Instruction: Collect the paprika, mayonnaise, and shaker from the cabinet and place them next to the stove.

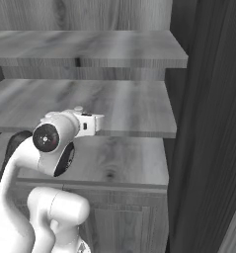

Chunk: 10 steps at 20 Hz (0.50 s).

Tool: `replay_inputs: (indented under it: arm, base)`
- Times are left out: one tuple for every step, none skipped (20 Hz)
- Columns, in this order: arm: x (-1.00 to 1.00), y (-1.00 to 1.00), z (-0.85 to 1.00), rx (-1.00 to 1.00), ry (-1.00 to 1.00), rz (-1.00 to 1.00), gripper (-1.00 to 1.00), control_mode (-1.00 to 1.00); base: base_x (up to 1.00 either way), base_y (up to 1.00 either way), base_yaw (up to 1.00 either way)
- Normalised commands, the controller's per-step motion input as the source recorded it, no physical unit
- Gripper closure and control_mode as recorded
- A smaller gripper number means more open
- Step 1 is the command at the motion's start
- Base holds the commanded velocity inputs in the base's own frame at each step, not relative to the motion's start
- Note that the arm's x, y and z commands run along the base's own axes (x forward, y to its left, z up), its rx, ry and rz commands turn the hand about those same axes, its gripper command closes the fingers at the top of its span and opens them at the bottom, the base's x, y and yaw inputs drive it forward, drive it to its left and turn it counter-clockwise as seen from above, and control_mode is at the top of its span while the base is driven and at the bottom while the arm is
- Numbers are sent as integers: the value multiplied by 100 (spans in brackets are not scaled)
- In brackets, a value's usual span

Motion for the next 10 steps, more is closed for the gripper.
replay_inputs:
  arm:
    - [-86,0,0,-3,0,8,100,-100]
    - [-85,0,0,-2,0,9,100,-100]
    - [-86,0,0,-2,0,9,100,-100]
    - [-86,0,0,-3,0,9,100,-100]
    - [-86,0,0,-3,0,9,100,-100]
    - [-87,0,-6,-3,0,8,100,-100]
    - [-85,0,-12,-3,0,7,100,-100]
    - [-88,0,-18,-2,0,6,100,-100]
    - [-92,0,-24,-1,0,5,100,-100]
    - [-94,0,-27,-1,-3,4,100,-100]
  base:
    - [0,0,0]
    - [0,0,0]
    - [0,0,0]
    - [0,0,0]
    - [0,0,0]
    - [0,0,0]
    - [0,0,0]
    - [0,0,0]
    - [0,0,0]
    - [0,0,0]
